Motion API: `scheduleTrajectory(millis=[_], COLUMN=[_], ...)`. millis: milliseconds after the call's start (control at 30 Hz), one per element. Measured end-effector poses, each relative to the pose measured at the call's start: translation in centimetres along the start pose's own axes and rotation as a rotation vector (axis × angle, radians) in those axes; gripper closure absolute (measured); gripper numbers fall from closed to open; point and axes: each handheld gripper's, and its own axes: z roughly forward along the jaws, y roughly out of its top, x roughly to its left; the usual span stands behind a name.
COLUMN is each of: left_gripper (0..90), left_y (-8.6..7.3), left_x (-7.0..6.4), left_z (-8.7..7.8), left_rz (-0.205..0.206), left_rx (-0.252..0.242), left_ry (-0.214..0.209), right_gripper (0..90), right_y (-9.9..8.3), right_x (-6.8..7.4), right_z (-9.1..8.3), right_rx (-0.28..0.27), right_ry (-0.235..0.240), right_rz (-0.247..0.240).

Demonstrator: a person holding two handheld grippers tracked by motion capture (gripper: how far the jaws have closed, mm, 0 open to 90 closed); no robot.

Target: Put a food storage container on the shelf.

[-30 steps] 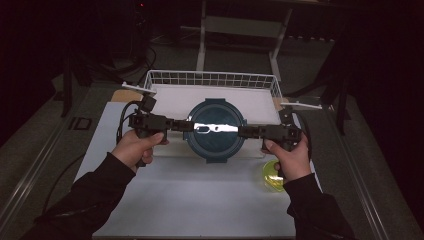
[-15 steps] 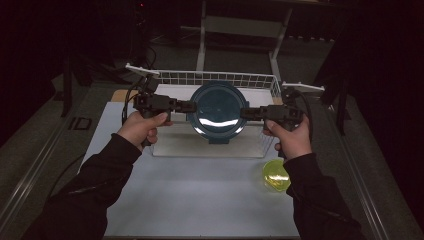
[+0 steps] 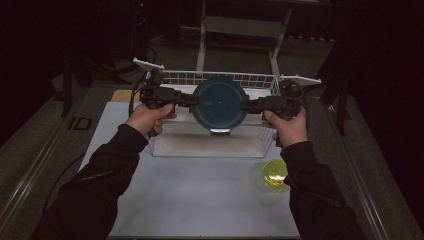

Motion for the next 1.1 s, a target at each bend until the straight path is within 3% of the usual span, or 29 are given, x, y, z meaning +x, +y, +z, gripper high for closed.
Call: scheduleTrajectory(millis=[100, 267, 333, 367, 400, 433, 533, 700, 833, 867, 1033, 1100], left_gripper=[55.8, 54.8, 53.9, 53.9, 53.1, 52.9, 53.0, 52.8, 47.9, 47.8, 44.6, 44.5], left_y=[0.5, 0.8, 0.9, 0.9, 1.0, 1.0, 1.1, 1.1, 1.0, 0.9, 0.7, 0.4], left_x=[0.0, 0.0, 0.1, 0.2, 0.3, 0.4, 0.5, 0.6, 0.4, 0.2, 0.1, 0.0], left_z=[0.1, 0.4, 0.5, 0.6, 0.7, 0.7, 0.8, 0.8, 0.8, 0.5, -0.1, -0.5], left_rz=[-0.012, -0.025, -0.025, -0.028, -0.032, -0.036, -0.036, -0.038, -0.023, -0.01, 0.016, 0.035], left_rx=[0.024, 0.019, 0.018, 0.015, 0.014, 0.01, 0.008, 0.004, -0.004, -0.028, -0.042, -0.053], left_ry=[0.01, 0.028, 0.038, 0.043, 0.047, 0.058, 0.048, 0.044, 0.08, 0.101, 0.119, 0.134], right_gripper=[54.5, 53.3, 53.0, 53.0, 58.0, 63.6, 62.9, 59.0, 57.3, 56.0, 56.0, 54.1], right_y=[0.5, 1.1, 1.4, 1.4, 1.8, 1.9, 2.2, 2.3, 2.3, 2.3, 2.2, 1.9], right_x=[-0.2, -0.4, 0.0, 0.0, 0.4, 0.5, 0.8, 0.2, 0.1, 0.3, 0.4, 1.0], right_z=[0.2, 0.4, 0.6, 0.6, 0.8, 0.7, 0.9, 1.1, 1.2, 1.1, 0.7, 0.3], right_rx=[0.023, 0.026, 0.017, 0.017, 0.007, -0.013, -0.013, -0.02, -0.022, -0.018, -0.029, -0.03], right_ry=[-0.001, -0.016, -0.063, -0.063, -0.104, -0.115, -0.143, -0.114, -0.108, -0.113, -0.098, -0.123], right_rz=[0.031, 0.041, 0.028, 0.028, 0.013, 0.01, -0.002, 0.032, 0.03, 0.008, -0.037, -0.092])
